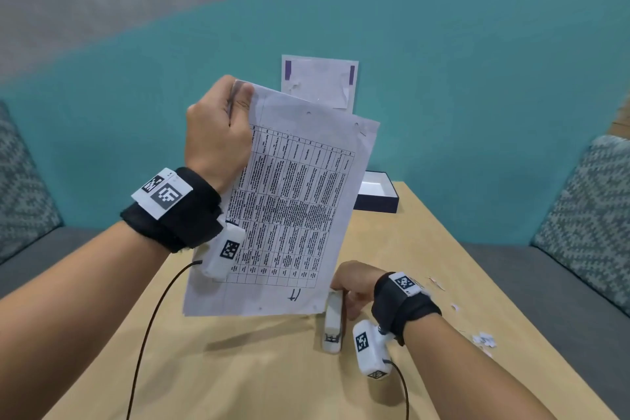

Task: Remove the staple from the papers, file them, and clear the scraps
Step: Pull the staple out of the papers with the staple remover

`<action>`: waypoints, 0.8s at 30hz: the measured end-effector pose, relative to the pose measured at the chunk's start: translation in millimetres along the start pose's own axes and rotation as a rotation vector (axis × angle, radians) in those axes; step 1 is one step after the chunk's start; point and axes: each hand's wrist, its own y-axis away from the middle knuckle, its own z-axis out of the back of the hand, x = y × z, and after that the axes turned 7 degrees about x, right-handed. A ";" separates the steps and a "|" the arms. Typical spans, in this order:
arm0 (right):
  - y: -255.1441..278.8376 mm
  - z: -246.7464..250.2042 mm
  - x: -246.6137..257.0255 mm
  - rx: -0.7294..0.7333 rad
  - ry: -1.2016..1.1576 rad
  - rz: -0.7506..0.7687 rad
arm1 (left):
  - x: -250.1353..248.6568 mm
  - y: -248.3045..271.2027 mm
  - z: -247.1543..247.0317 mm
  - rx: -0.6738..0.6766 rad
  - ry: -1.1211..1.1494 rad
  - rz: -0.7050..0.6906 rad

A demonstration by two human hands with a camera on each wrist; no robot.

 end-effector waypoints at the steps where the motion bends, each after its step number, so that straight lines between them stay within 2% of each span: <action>1: -2.8 0.2 -0.6 -0.016 0.047 0.028 | 0.3 -0.2 0.0 -0.004 0.004 0.000; 4: 1.2 0.2 1.6 -0.082 0.220 0.042 | -0.3 -1.8 0.7 -0.002 0.008 -0.006; 6: 1.5 3.9 6.0 -0.204 0.296 0.117 | -0.1 -3.8 1.2 -0.001 0.004 -0.015; 7: 3.6 6.6 8.6 -0.319 0.188 0.215 | 0.8 -5.0 1.6 -0.005 0.007 -0.017; 9: 18.6 10.3 20.9 -0.474 -0.293 0.466 | 3.4 -6.9 3.1 -0.012 0.008 -0.025; 10: 26.7 15.0 28.1 -0.438 -0.513 0.599 | 4.8 -7.7 3.7 -0.013 -0.001 -0.032; 12: 43.1 24.0 43.5 -0.216 -0.791 0.830 | 8.5 -9.0 4.0 -0.021 -0.019 -0.031; 14: 63.3 26.8 59.9 -0.111 -0.852 0.947 | 14.0 -10.3 3.3 -0.044 -0.013 -0.002; 15: 69.6 26.7 67.3 -0.145 -0.805 0.963 | 17.0 -10.6 3.1 -0.062 0.004 0.016; 18: 72.9 18.7 82.4 -0.480 -0.723 0.920 | 22.4 -8.7 3.5 -0.095 0.081 0.058; 21: 63.2 2.0 90.4 -0.789 -0.646 0.943 | 23.3 -1.8 4.0 -0.129 0.090 0.077; 24: 58.5 -20.7 97.2 -0.957 -0.609 0.939 | 25.9 9.5 1.4 -0.154 0.115 0.072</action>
